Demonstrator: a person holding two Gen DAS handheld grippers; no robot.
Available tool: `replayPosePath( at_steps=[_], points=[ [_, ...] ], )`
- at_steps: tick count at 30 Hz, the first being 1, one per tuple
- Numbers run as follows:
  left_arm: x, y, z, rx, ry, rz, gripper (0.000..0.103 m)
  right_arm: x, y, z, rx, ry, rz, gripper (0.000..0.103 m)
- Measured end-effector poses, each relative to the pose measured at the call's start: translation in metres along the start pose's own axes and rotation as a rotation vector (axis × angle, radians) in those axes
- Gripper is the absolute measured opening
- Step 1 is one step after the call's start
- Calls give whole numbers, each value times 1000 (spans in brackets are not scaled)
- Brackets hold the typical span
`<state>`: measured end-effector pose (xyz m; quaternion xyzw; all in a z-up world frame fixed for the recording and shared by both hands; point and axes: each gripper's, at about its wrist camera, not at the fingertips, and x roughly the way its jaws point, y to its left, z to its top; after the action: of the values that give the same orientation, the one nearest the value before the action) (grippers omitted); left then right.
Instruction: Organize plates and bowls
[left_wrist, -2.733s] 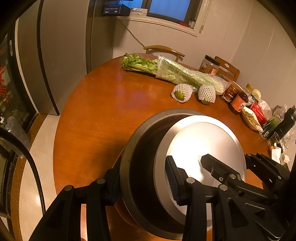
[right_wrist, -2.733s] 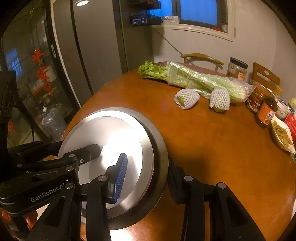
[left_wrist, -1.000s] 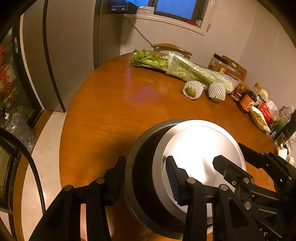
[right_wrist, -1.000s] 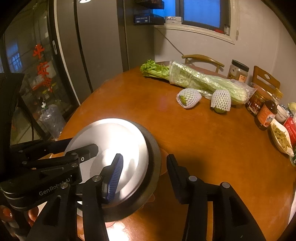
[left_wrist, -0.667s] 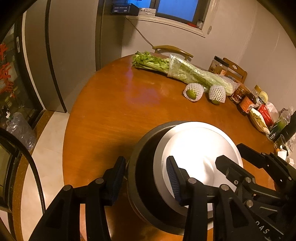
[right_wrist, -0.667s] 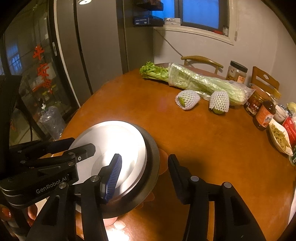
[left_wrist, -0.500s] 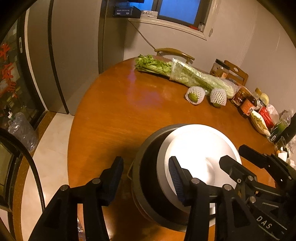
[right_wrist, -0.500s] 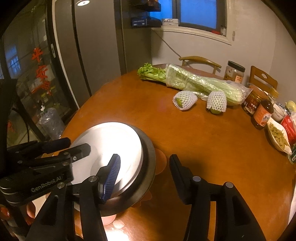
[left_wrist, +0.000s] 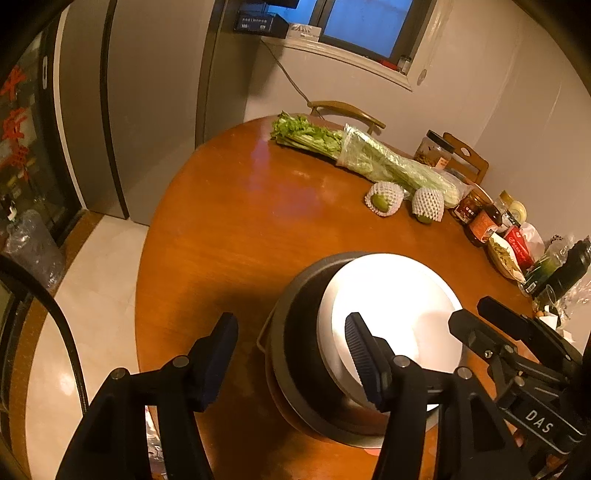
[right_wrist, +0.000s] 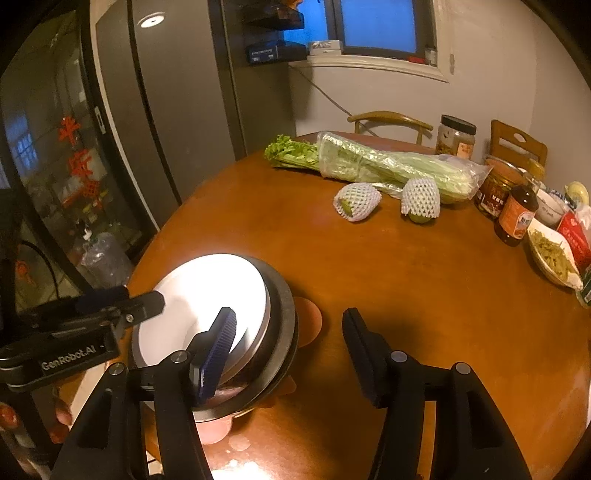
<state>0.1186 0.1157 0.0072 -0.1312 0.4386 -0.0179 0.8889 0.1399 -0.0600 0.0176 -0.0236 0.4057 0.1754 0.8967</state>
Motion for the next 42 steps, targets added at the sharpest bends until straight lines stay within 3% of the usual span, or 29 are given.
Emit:
replayPosePath(
  at_steps=[24, 29, 42],
  points=[
    [15, 1, -3, 15, 47, -9, 68, 27, 8, -9, 58, 102, 120, 65],
    [18, 5, -1, 5, 55, -14, 70, 31, 11, -10, 54, 107, 119, 70],
    [32, 3, 0, 18, 90, -31, 68, 42, 5, -13, 72, 133, 123, 70]
  ],
)
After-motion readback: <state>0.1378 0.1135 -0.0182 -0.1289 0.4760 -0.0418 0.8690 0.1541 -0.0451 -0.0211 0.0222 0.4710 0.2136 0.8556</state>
